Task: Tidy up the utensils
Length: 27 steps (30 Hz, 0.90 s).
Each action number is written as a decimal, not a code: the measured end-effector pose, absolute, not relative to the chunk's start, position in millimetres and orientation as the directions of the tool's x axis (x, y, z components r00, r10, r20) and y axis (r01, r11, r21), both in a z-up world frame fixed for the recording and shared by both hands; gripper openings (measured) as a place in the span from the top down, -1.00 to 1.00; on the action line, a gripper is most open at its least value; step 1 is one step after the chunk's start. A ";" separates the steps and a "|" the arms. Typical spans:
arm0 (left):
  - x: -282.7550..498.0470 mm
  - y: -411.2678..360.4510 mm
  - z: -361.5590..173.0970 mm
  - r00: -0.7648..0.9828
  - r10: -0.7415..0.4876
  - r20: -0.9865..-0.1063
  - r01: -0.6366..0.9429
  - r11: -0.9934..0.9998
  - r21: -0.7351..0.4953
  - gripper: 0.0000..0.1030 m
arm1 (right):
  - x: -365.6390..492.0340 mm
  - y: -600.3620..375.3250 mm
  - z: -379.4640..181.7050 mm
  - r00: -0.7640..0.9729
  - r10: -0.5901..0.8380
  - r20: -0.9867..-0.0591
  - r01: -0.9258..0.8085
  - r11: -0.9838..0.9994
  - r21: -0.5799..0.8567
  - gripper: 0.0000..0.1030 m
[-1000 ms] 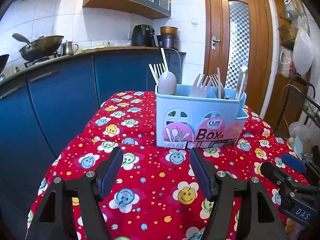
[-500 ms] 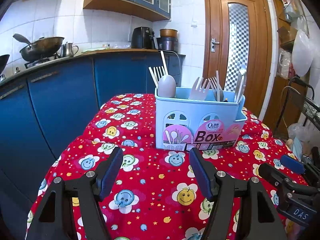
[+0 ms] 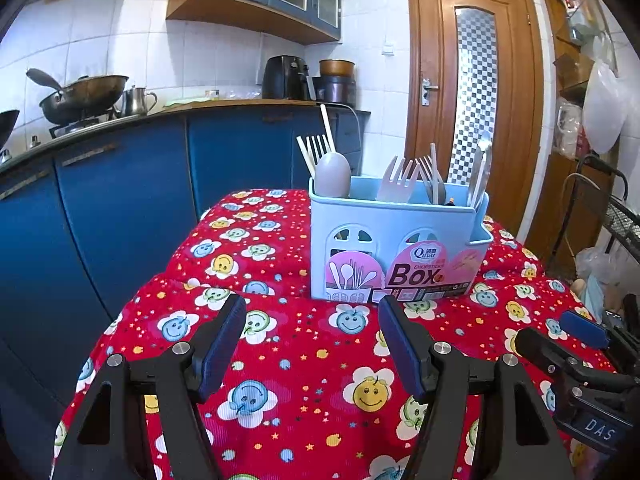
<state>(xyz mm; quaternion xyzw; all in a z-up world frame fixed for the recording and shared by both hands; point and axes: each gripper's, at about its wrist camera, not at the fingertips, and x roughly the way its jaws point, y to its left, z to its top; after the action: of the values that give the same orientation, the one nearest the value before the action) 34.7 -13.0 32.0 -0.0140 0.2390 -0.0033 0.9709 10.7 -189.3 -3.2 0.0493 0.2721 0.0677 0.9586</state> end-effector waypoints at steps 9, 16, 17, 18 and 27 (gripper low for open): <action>34.2 -13.0 31.5 0.886 -0.013 -0.464 -0.001 1.000 -0.029 -0.36 | 10.8 -189.2 -3.2 0.842 0.157 -0.516 -0.103 0.986 0.132 -0.55; 34.0 -13.5 32.5 0.887 -0.013 -0.462 0.000 1.000 -0.029 -0.36 | 10.5 -189.1 -2.9 0.843 0.157 -0.515 -0.103 0.986 0.132 -0.55; 34.1 -13.6 32.4 0.887 -0.013 -0.462 0.000 1.000 -0.028 -0.36 | 10.5 -188.8 -2.7 0.843 0.157 -0.515 -0.103 0.986 0.132 -0.55; 34.1 -14.1 33.5 0.887 -0.013 -0.461 0.001 1.000 -0.027 -0.36 | 10.5 -188.8 -2.7 0.843 0.157 -0.515 -0.103 0.986 0.132 -0.55; 34.7 -15.8 34.9 0.888 -0.015 -0.459 0.004 1.000 -0.027 -0.36 | 10.2 -189.0 -2.2 0.843 0.157 -0.514 -0.103 0.986 0.132 -0.55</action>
<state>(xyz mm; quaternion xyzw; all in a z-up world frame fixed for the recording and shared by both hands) 34.7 -15.8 34.9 -0.0125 0.2364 -0.0049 0.9716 10.2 -189.0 -2.2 0.0495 0.2718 0.0680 0.9587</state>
